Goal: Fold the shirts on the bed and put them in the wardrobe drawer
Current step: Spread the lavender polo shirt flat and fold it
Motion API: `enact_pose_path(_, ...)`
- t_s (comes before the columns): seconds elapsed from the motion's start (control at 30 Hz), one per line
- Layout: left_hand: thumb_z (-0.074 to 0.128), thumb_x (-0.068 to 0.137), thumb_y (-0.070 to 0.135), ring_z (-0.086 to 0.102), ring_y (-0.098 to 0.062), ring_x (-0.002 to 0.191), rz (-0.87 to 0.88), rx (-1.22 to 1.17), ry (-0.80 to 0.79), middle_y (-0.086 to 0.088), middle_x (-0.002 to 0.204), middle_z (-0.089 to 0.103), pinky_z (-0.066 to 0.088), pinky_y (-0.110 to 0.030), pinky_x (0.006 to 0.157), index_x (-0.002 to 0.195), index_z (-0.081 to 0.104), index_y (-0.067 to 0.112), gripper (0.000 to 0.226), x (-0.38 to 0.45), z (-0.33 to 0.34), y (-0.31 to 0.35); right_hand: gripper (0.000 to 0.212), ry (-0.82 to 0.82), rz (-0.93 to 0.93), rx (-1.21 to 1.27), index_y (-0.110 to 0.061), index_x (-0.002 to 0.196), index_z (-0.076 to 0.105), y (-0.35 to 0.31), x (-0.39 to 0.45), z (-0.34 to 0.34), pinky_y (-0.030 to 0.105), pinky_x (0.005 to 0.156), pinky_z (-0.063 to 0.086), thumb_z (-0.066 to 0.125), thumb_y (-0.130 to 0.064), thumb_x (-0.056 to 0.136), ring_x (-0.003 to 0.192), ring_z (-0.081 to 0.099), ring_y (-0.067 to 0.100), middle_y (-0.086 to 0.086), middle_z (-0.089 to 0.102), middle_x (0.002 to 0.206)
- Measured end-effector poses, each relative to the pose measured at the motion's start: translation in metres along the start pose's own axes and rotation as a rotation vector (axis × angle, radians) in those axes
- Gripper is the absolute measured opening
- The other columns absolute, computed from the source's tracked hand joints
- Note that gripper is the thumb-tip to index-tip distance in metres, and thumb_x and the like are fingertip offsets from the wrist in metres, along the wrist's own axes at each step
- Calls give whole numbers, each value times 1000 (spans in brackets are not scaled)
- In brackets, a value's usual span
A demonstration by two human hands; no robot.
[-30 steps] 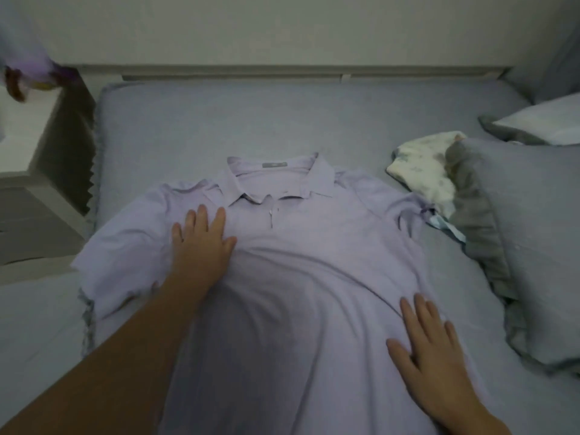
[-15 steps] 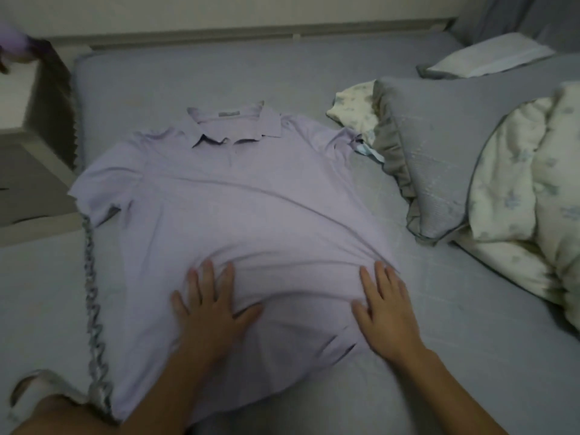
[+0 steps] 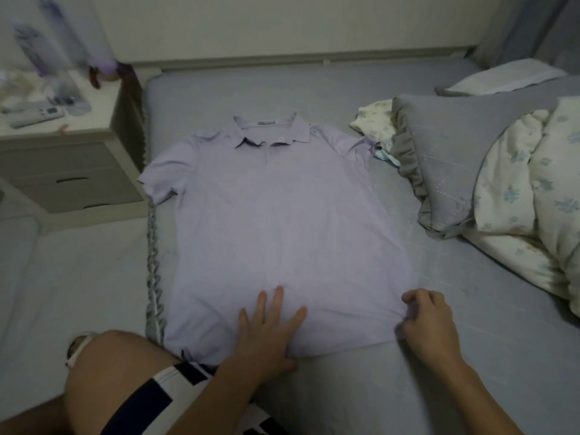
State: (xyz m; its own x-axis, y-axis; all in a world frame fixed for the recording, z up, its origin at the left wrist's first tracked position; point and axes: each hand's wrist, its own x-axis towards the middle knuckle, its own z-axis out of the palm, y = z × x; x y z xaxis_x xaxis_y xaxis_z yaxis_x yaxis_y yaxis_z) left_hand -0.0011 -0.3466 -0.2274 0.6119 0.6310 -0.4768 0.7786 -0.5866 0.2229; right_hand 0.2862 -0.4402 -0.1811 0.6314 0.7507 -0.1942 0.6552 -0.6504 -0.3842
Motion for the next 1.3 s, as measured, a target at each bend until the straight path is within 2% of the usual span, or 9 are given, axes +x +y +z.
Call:
enact_pose_path(0.13, 51, 90, 42, 5, -29, 149, 116, -35, 23, -1, 164, 0, 15, -49, 116, 146, 32, 46, 60, -10, -11, 4, 29, 83, -177, -46, -19, 105, 67, -6, -7, 11, 46, 97, 45, 72, -13, 78, 115, 52, 37, 14, 52, 131)
enact_pose_path(0.2, 49, 93, 40, 37, -27, 133, 82, -148, 61, 0, 146, 35, 36, -37, 104, 133, 55, 39, 40, -11, -19, 5, 29, 49, -79, -158, -19, 109, 65, -5, -7, 12, 43, 95, 45, 69, -28, 83, 114, 52, 37, 14, 53, 131)
enact_pose_path(0.27, 47, 94, 39, 49, -24, 118, 39, -254, 50, 0, 127, 47, 43, -34, 95, 124, 62, 33, 34, -9, -29, 1, 32, 62, 24, -243, -18, 112, 63, -5, -1, 8, 41, 92, 43, 65, -33, 84, 111, 51, 35, 15, 54, 127)
enact_pose_path(0.47, 49, 93, 38, 37, -24, 130, -129, -254, 291, -1, 148, 35, 34, -36, 106, 141, 43, 30, 50, 11, -55, -39, 63, -25, -253, -308, -21, 148, 31, -75, 26, 29, 45, 117, 17, 49, -44, 92, 148, 14, 30, 10, 16, 162)
enact_pose_path(0.63, 50, 94, 31, 31, -29, 139, -381, -395, 464, -9, 156, 28, 28, -37, 114, 147, 38, 25, 55, 43, -91, -127, 70, -134, -519, -250, -22, 156, 22, -203, 54, 93, 43, 120, 10, 47, -46, 94, 151, 6, 28, 6, 6, 166)
enact_pose_path(0.87, 48, 94, 26, 42, -40, 123, -740, -684, 581, -21, 134, 45, 37, -45, 103, 139, 42, 12, 47, 113, -150, -297, 70, -131, -791, -215, -19, 149, 37, -394, 123, 172, 40, 116, 22, 59, -41, 86, 144, 29, 28, 10, 28, 159)
enact_pose_path(1.1, 61, 90, 38, 59, -32, 108, -832, -1561, 699, -16, 126, 58, 46, -34, 72, 136, 43, 9, 57, 159, -163, -396, 72, -27, -829, -94, -21, 138, 50, -475, 154, 247, 42, 106, 36, 57, -59, 77, 127, 45, 29, 7, 48, 143)
enact_pose_path(1.2, 70, 84, 44, 60, -23, 79, -754, -1396, 687, -12, 95, 66, 46, -30, 64, 101, 65, 5, 43, 164, -165, -408, 50, 88, -882, -13, -22, 122, 60, -467, 152, 259, 42, 103, 39, 56, -48, 80, 121, 48, 29, 5, 54, 133)
enact_pose_path(1.3, 71, 83, 26, 49, -22, 69, -716, -1171, 792, -14, 74, 52, 43, -37, 65, 77, 56, 7, 25, 169, -171, -415, 17, 115, -931, 163, -17, 92, 70, -461, 145, 260, 38, 90, 46, 63, -24, 77, 105, 57, 28, 3, 65, 111)
